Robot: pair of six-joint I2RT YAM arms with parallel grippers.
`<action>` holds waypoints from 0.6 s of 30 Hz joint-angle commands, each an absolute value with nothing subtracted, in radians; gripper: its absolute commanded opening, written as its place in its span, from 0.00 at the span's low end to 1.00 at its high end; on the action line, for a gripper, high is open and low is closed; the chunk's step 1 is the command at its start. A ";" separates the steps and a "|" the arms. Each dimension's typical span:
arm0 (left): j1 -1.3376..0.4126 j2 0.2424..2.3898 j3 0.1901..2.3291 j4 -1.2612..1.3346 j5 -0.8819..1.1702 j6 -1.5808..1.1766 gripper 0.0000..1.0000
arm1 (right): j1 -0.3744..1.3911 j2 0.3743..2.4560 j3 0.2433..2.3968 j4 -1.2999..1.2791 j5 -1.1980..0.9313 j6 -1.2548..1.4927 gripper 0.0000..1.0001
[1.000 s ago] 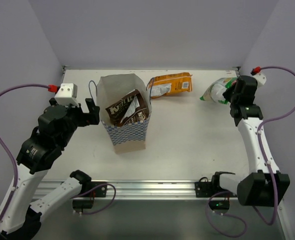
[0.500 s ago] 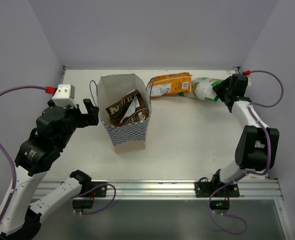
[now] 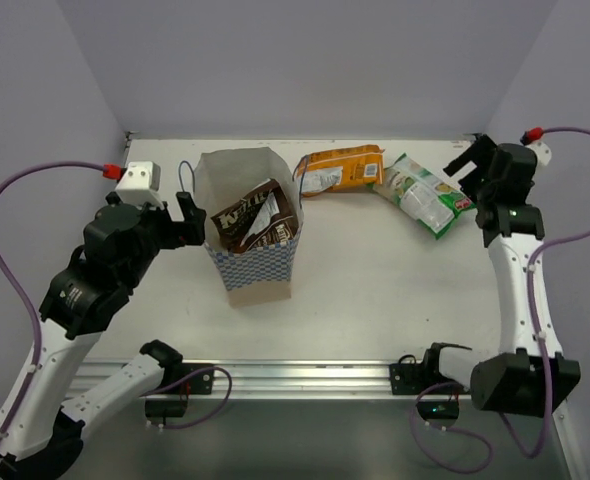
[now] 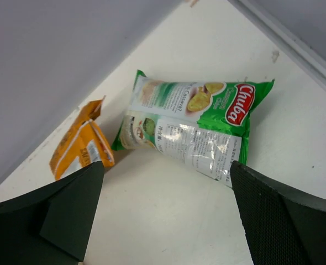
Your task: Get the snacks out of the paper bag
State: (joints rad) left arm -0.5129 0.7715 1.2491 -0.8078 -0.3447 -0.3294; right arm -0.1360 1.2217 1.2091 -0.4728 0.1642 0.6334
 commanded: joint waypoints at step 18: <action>-0.512 0.773 1.255 -0.793 -0.347 -0.302 1.00 | 0.787 1.380 1.997 -0.787 -0.081 -0.128 0.99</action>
State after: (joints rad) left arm -0.5129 0.7940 1.2488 -0.7918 -0.3332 -0.3210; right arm 0.7006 1.2793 1.9129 -0.6437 -0.0490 0.0605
